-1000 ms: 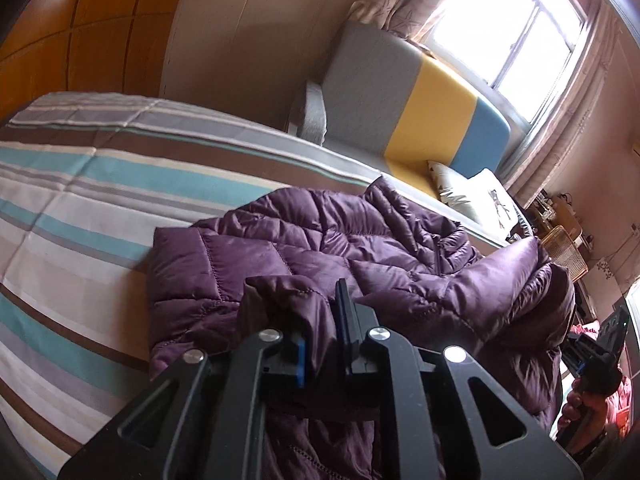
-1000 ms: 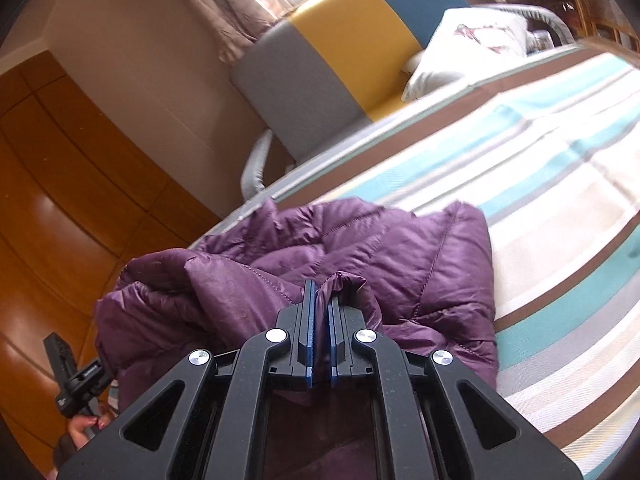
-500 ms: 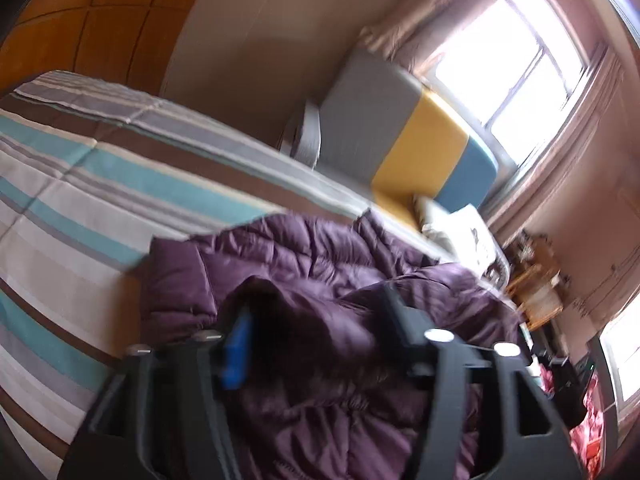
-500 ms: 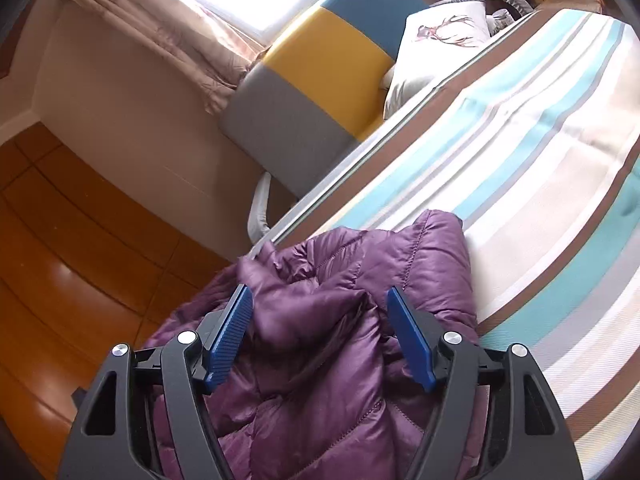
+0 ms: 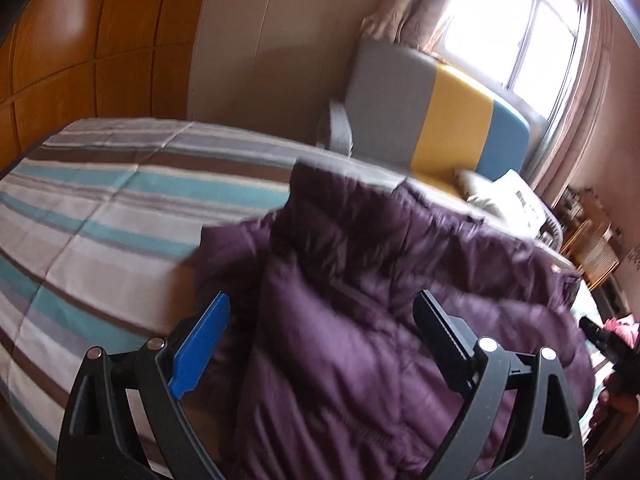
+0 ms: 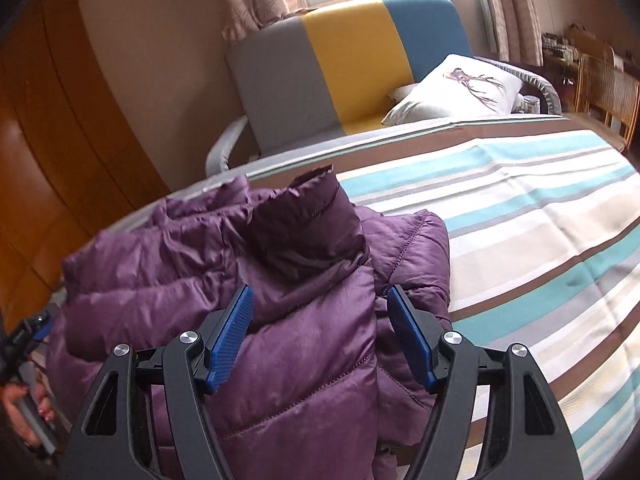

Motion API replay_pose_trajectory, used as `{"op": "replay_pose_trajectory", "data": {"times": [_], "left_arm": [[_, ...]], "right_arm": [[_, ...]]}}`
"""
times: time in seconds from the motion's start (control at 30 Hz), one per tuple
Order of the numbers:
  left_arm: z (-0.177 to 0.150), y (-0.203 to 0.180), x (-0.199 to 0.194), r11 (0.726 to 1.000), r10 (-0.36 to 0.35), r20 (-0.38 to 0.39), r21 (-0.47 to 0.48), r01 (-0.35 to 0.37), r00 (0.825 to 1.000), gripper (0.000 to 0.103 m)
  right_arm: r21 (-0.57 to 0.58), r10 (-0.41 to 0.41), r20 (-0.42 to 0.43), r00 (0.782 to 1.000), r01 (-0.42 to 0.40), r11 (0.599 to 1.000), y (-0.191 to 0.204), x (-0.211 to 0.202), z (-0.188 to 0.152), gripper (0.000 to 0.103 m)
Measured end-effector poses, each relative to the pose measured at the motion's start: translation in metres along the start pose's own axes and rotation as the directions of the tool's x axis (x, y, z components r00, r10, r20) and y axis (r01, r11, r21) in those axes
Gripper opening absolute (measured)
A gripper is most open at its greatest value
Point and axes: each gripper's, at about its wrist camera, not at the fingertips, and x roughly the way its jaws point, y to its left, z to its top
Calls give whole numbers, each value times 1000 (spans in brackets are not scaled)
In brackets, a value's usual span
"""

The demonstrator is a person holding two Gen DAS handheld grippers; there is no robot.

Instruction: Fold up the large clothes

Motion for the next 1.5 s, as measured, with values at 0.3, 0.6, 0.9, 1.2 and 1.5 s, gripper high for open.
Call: {"op": "replay_pose_trajectory", "data": {"times": [0.3,0.6,0.9,1.2,1.5], "left_arm": [[-21,3,1,1000,13,-41,-7,-13,999,84],[-17,-17,-3,999,18,-46,41,-17,999,18],[1,-23,22,995,81,-60,64,-77,995,19],[-7,-36,54,975,146,-102,183,-126,984,21],[-7,-32,26,985,147,-63,95,-141,987,78]], "right_arm": [[53,-4,-62,998,7,999,-6,16,-13,58],[-2,22,7,1000,-22,1000,7,3,-5,13],[65,3,-21,1000,-1,998,-6,28,9,13],[33,-55,-69,996,57,998,-7,66,-2,13],[84,-19,-51,999,23,996,-12,47,1,29]]}}
